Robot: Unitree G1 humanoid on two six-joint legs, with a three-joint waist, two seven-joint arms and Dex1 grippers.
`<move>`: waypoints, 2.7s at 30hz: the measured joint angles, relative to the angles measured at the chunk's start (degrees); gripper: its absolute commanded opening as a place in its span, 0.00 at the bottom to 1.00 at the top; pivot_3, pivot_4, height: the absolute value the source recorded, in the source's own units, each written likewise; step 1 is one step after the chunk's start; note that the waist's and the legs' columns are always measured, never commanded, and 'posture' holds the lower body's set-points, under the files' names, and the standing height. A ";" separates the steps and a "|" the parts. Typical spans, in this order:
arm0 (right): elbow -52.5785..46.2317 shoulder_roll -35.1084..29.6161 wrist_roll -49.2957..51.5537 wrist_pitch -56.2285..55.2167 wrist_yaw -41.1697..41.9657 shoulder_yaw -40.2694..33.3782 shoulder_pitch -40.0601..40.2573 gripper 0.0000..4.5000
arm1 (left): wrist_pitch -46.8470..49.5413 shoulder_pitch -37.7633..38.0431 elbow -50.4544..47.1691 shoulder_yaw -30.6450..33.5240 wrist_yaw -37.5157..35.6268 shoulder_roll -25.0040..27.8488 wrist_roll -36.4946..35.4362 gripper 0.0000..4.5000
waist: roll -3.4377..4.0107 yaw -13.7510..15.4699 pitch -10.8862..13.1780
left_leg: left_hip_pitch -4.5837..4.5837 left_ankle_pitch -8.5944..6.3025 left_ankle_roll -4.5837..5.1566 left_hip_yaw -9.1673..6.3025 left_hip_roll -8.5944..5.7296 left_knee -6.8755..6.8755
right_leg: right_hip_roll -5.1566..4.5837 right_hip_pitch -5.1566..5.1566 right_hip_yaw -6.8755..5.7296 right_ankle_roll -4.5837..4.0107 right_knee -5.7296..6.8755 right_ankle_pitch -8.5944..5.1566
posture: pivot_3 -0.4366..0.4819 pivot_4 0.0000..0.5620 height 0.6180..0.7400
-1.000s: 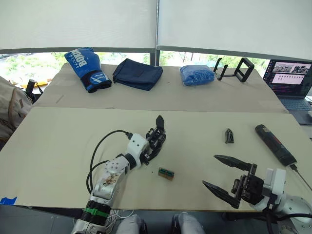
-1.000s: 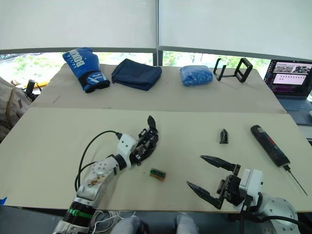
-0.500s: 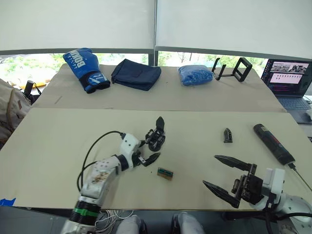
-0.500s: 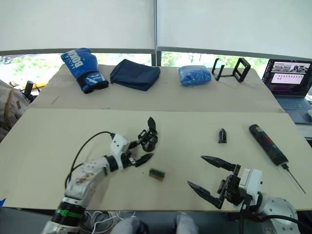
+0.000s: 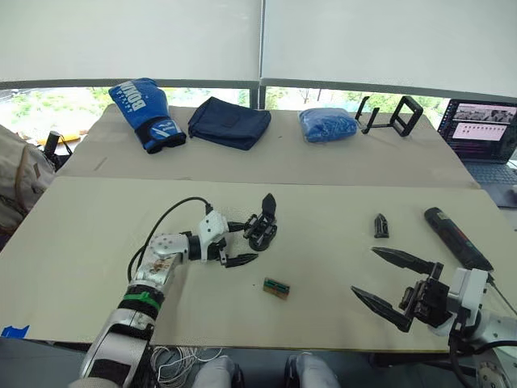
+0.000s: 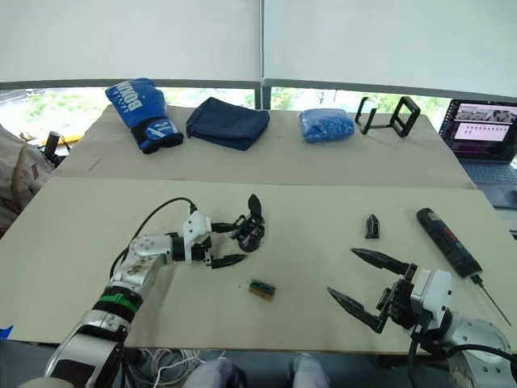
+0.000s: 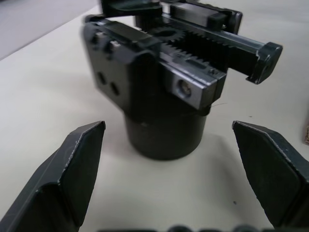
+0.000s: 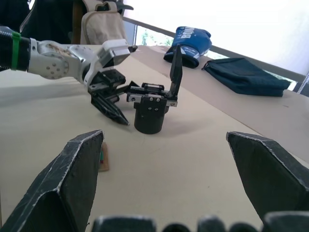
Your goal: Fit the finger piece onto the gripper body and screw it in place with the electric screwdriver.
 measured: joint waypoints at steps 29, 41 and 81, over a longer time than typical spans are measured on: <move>-3.30 0.17 0.15 1.37 -0.48 -0.55 3.52 1.00 | 12.97 3.68 -17.14 1.84 5.36 -4.26 0.94 0.52 | -0.02 -0.54 0.03 | -0.39 -0.03 0.08 -0.27 0.02 0.38 | -0.01 -0.08 0.15 0.06 0.06 0.00 | 0.48 0.27 1.00; -2.58 0.39 -1.32 0.94 0.35 -0.52 3.09 1.00 | 23.60 13.48 -33.07 -1.52 20.07 -5.85 4.38 0.52 | -0.02 -0.62 0.03 | -0.33 -0.02 0.06 -0.29 0.02 0.39 | 0.06 -0.06 0.22 0.08 0.08 -0.01 | 0.48 0.27 1.00; -5.89 -0.44 -1.84 1.23 -0.29 -1.27 7.04 1.00 | 15.87 12.79 -25.22 -4.75 22.83 -9.80 6.43 0.63 | 0.13 1.13 -0.06 | -0.21 -0.35 0.62 -0.29 -0.02 0.51 | -0.19 0.15 0.16 0.16 0.02 0.05 | 0.48 0.27 1.00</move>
